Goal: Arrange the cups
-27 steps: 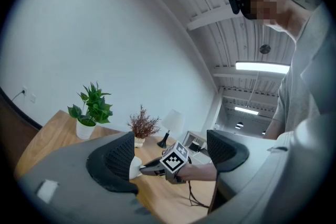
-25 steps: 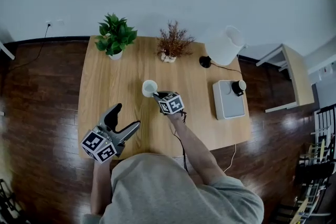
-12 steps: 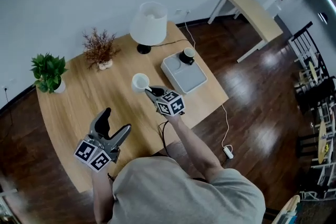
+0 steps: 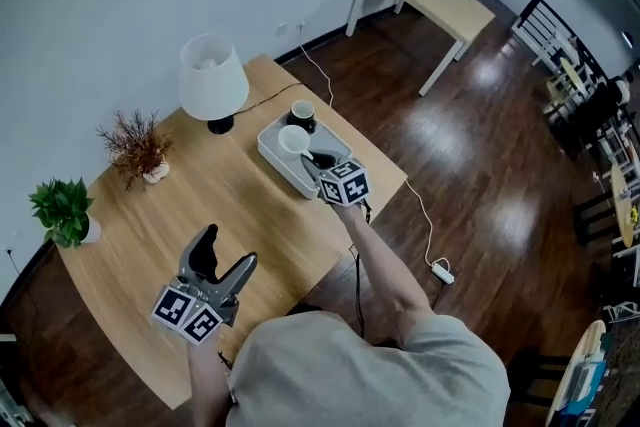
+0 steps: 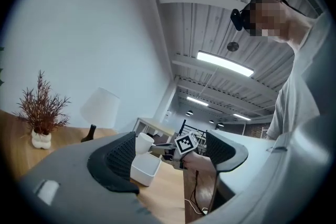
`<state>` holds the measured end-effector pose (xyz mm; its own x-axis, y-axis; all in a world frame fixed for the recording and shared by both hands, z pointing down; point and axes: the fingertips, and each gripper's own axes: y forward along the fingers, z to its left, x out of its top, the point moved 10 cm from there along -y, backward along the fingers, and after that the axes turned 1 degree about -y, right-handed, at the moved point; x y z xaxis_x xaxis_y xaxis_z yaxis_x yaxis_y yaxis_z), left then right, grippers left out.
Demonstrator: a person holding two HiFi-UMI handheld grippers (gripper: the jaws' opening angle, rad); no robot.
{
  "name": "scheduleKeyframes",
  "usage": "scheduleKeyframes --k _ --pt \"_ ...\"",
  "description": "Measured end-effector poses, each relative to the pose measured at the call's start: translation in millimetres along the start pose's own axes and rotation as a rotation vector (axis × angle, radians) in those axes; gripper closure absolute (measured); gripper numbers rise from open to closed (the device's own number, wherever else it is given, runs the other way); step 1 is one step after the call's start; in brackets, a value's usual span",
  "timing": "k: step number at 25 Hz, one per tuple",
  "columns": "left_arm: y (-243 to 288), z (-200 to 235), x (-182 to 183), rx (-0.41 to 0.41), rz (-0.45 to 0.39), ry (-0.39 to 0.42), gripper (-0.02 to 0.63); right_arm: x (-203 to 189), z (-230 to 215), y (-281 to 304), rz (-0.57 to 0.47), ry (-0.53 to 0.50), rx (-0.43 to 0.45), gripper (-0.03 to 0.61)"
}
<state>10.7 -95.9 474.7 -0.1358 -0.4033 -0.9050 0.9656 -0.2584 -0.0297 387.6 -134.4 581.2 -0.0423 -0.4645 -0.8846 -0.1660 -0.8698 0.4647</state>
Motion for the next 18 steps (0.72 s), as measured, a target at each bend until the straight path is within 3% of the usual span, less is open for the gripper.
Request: scheduleKeyframes --k 10,18 --pt "6.2 -13.8 -5.8 0.055 0.011 0.019 0.204 -24.5 -44.8 95.5 0.174 -0.035 -0.05 0.514" --pt "-4.5 -15.9 -5.0 0.116 -0.009 0.027 0.204 -26.2 -46.6 122.7 0.186 -0.05 -0.078 0.515"
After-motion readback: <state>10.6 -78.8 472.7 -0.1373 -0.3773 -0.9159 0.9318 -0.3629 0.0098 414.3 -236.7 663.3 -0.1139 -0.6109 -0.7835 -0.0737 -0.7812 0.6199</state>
